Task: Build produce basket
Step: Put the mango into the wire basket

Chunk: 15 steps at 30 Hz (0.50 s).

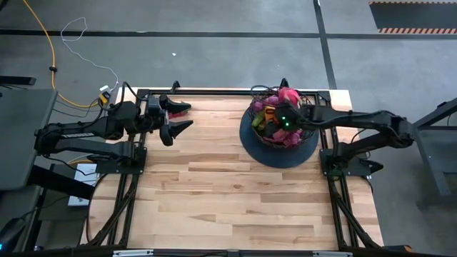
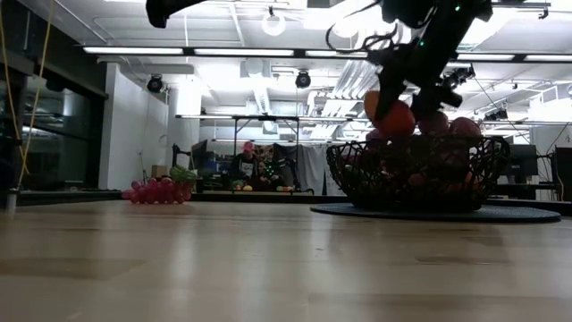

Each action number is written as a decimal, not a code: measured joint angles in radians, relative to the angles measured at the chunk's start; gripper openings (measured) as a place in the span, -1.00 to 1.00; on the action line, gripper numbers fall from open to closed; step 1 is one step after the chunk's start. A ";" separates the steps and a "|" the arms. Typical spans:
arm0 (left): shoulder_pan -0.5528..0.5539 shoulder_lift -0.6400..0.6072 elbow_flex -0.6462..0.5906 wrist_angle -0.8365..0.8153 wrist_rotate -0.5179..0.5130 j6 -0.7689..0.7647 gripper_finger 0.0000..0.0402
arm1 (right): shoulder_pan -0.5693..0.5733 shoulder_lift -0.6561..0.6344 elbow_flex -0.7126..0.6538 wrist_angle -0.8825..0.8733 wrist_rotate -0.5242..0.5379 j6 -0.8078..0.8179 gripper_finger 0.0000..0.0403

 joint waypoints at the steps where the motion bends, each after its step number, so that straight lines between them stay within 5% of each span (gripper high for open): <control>1: 0.000 0.000 0.000 0.000 0.000 0.000 0.72 | 0.000 0.016 0.000 0.002 0.005 0.004 0.26; 15: 0.000 0.000 0.000 0.000 0.000 0.000 0.72 | 0.000 0.174 -0.002 0.008 -0.005 0.163 0.30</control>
